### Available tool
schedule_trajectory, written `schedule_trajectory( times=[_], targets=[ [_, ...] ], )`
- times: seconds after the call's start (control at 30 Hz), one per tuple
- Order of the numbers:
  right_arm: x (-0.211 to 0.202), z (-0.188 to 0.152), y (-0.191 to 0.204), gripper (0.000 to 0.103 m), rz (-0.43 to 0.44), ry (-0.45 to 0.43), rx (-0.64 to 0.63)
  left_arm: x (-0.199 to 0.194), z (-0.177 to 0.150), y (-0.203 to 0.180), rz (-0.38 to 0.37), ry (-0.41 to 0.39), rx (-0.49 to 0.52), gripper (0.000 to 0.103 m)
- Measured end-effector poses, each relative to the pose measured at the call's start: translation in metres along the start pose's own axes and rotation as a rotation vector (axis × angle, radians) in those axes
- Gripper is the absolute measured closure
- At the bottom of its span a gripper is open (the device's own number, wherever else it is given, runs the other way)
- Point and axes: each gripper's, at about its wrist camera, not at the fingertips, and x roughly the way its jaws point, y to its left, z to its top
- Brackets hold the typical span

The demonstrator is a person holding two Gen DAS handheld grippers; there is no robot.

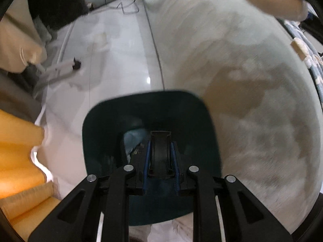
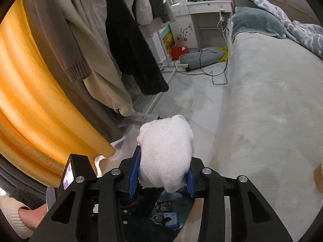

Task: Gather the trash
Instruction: 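Carry the black clip and white towel from the bed over the green bin, then open the left tool to drop the clip while the right tool releases the towel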

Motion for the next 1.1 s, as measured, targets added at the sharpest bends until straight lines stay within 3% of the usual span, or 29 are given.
schedule_trajectory(
  times=[0.3,0.57,0.8,1.1],
  targets=[
    [0.026,-0.005,0.016,0.064,0.010,0.058,-0.035,0.020,-0.019,0.021,-0.011,0.122,-0.025,0.081],
    [0.047,-0.012,0.026,0.064,0.007,0.114,-0.063,0.018,-0.027,0.035,-0.035,0.152,-0.037,0.047],
    [0.063,-0.021,0.030,0.064,-0.007,0.174,-0.082,-0.006,-0.024,0.046,-0.024,0.074,-0.045,0.046],
    [0.094,-0.040,0.032,0.064,-0.013,0.290,-0.086,-0.055,-0.013,0.056,0.019,-0.122,-0.033,0.046]
  ],
)
